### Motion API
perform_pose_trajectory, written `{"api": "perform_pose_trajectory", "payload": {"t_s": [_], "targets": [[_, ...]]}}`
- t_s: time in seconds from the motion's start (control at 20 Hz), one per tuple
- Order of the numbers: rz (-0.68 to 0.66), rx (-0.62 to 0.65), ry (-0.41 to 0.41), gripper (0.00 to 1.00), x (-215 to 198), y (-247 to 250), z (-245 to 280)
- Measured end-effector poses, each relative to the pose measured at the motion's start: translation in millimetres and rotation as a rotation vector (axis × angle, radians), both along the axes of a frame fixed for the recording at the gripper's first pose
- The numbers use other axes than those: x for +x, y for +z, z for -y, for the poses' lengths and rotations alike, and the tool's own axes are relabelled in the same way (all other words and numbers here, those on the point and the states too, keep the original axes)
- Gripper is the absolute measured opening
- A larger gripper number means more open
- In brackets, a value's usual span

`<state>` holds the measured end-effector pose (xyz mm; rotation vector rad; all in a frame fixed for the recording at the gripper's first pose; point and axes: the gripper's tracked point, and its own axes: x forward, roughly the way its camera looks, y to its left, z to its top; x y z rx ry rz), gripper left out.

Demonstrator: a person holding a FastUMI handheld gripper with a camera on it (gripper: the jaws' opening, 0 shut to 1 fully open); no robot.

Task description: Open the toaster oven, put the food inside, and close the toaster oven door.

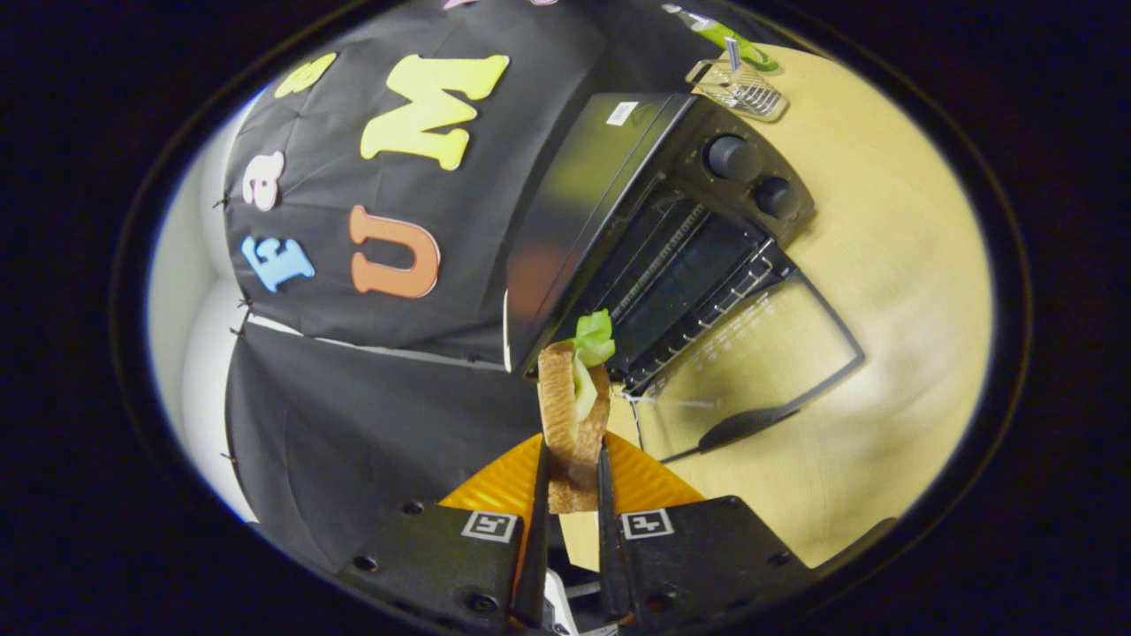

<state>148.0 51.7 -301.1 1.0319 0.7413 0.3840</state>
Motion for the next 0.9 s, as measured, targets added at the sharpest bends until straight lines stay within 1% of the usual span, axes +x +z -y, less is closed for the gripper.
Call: {"api": "perform_pose_trajectory", "payload": {"t_s": [0.25,0.4,0.5,0.65,0.75,0.9], "targets": [[0.048,0.05,-0.096,0.3,55.0,-24.2,8.9],[0.072,0.129,-0.186,0.3,97.9,-32.4,14.0],[0.076,0.168,-0.25,0.29,115.9,-38.0,14.5],[0.091,0.193,-0.349,0.29,136.9,-45.4,18.0],[0.099,0.211,-0.38,0.29,146.9,-50.2,15.8],[0.108,0.195,-0.398,0.3,159.9,-56.8,8.9]]}}
